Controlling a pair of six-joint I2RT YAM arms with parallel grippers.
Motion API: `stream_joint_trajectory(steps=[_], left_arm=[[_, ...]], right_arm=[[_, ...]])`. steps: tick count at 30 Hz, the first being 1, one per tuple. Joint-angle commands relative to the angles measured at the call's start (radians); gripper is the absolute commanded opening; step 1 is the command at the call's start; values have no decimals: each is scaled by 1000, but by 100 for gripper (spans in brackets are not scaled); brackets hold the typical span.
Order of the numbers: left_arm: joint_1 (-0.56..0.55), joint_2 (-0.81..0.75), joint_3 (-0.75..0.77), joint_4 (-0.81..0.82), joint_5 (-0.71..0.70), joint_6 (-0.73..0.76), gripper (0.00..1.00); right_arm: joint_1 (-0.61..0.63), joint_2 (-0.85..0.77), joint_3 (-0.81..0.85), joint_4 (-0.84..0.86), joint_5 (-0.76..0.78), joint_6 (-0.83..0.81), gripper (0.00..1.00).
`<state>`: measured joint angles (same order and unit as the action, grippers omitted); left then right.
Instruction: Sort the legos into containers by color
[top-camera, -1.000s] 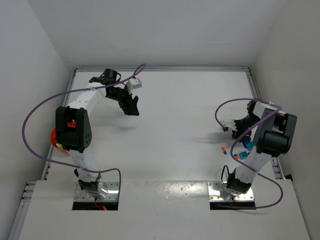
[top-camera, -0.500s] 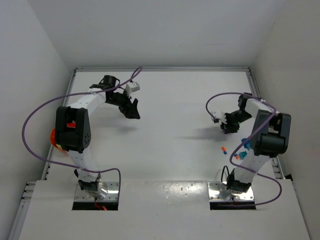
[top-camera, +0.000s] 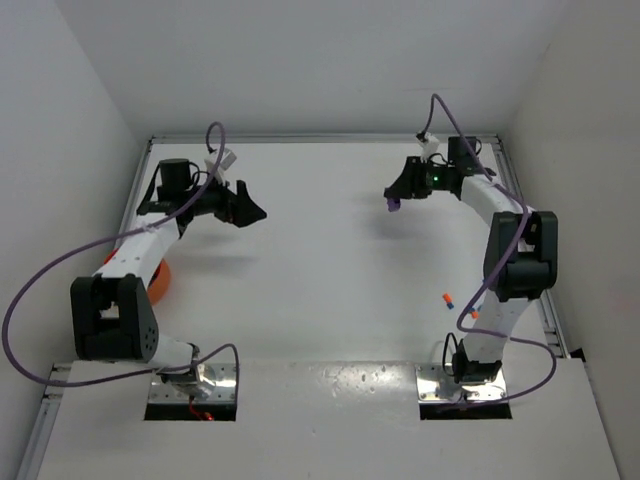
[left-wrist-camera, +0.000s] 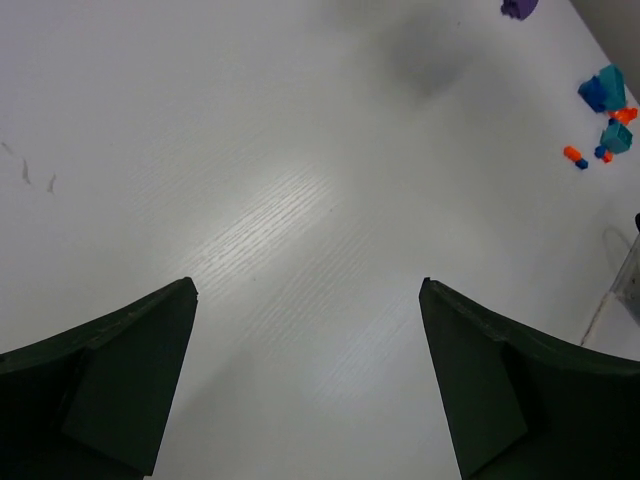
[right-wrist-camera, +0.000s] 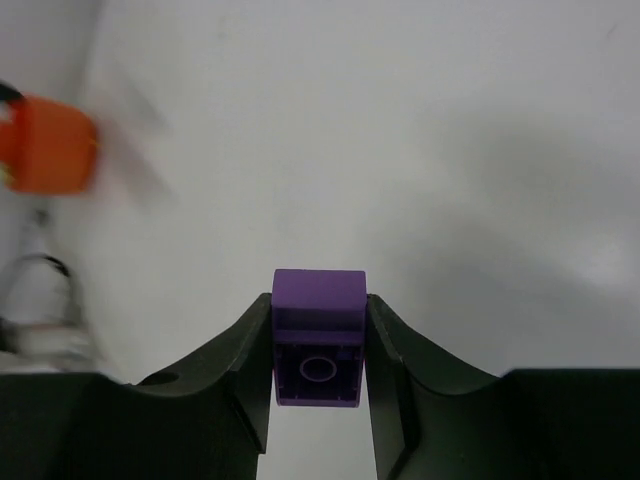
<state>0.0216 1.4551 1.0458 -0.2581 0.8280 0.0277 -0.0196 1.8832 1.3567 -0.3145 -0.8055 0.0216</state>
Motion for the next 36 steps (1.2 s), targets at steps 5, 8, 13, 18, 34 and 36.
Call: stream_joint_trajectory(steps=[5,8,13,18,34,36], left_arm=[[-109,-168,-196,350,-36,-315,100],[-185,-180,-228,480,-133,-412,95],[-340,-38,-130,518,-187,-548,89],[-413,74,28,442,-301,-543,89],[-508,243,213,404,-377,-589,84],[-519,272,227,404,-388,-598,82]], right_arm=[[93,33,-120,508,-32,1113,5],[130,24,-110,485,40,1196,5],[214,2,-38,353,138,1307,0],[259,-7,10,209,207,1374,0],[299,-26,21,107,276,1474,0],[299,-26,21,92,287,1492,0]])
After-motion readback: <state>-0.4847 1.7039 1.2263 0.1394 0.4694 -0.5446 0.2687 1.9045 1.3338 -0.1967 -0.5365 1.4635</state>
